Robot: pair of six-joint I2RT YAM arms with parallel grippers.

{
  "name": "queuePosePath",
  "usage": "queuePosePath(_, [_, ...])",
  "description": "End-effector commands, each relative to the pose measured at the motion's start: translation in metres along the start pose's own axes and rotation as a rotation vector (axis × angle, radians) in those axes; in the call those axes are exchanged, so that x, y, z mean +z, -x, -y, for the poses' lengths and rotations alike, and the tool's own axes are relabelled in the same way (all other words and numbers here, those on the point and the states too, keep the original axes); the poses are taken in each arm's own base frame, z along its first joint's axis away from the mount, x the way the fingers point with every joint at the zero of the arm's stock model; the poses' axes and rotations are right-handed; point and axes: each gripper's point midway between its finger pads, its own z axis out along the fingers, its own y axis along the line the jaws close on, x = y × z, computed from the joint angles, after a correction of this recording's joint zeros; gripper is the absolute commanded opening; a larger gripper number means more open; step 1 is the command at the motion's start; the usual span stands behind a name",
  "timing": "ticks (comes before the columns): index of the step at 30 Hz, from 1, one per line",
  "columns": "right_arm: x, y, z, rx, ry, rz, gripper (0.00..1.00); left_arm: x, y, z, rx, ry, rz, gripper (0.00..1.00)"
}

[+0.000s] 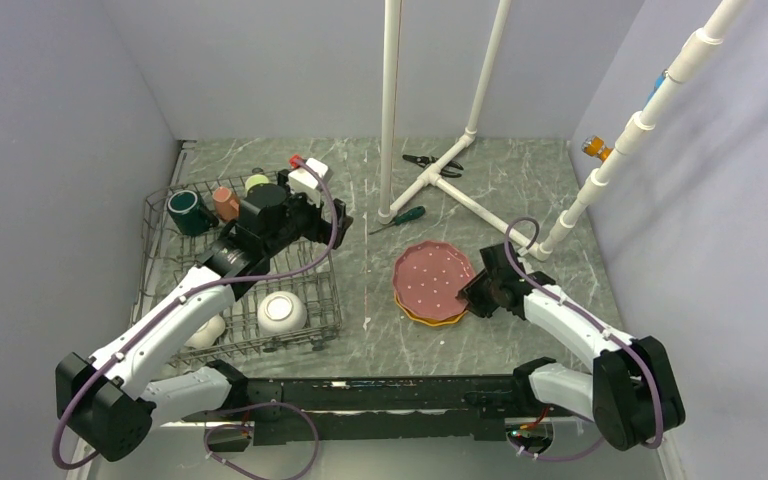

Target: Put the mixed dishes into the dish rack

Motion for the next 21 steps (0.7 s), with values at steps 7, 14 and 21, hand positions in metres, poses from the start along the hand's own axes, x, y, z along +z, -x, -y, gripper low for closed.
queuePosePath(7, [0.013, -0.003, 0.007, 0.058, -0.017, 0.002, 0.34, 0.001, 0.025, 0.006, 0.014, -0.018, 0.052, 0.99])
queuePosePath(14, [0.009, 0.002, 0.020, 0.090, -0.028, 0.061, 0.25, 0.000, 0.027, 0.005, 0.015, -0.012, 0.059, 0.99])
queuePosePath(21, [0.003, 0.002, 0.009, 0.138, 0.084, 0.072, 0.00, 0.002, 0.026, 0.006, 0.012, -0.019, 0.049, 0.99])
